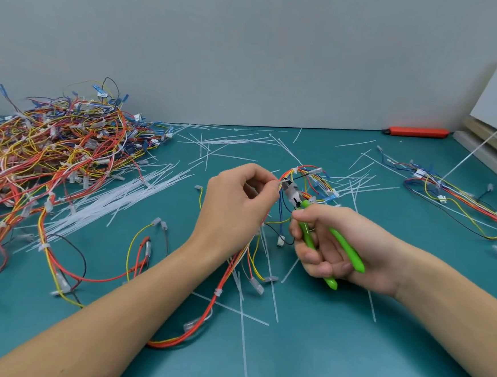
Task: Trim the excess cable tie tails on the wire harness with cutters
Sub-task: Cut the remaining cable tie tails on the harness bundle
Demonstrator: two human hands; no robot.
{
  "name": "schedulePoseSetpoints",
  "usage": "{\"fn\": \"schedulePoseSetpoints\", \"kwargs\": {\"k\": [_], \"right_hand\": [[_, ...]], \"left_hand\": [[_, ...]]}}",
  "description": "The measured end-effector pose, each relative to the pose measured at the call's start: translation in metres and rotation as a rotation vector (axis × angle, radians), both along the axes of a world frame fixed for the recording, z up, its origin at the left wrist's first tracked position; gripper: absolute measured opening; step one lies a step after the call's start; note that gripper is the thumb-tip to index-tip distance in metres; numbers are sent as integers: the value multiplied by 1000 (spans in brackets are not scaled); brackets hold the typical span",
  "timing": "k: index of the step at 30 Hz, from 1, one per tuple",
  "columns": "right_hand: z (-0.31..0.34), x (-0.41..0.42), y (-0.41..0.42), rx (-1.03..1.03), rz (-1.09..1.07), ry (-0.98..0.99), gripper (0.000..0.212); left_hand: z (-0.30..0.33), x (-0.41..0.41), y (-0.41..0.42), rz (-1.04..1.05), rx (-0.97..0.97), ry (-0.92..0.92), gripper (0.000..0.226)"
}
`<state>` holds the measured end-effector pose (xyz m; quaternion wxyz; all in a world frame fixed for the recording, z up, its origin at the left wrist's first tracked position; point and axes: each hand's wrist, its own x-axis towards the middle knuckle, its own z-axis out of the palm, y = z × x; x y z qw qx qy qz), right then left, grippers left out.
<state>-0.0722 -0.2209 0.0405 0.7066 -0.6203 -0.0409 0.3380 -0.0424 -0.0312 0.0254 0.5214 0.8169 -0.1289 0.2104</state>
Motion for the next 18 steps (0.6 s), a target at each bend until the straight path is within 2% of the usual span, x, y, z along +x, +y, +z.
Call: {"fn": "schedulePoseSetpoints", "kwargs": {"k": [5,10,15,18], "right_hand": [[-5,2,-4,3,38,-57,23],[2,3,-9,210,62,-89,23],[8,8,-19,427,89,0,29],[6,11,-22,509,81,50,34]], "left_hand": [[-2,10,9,43,-94,114,12],[-4,16,15,72,-243,231,8],[1,19,22,44,-589,501,8],[0,21,26,90,-544,499,7]]}}
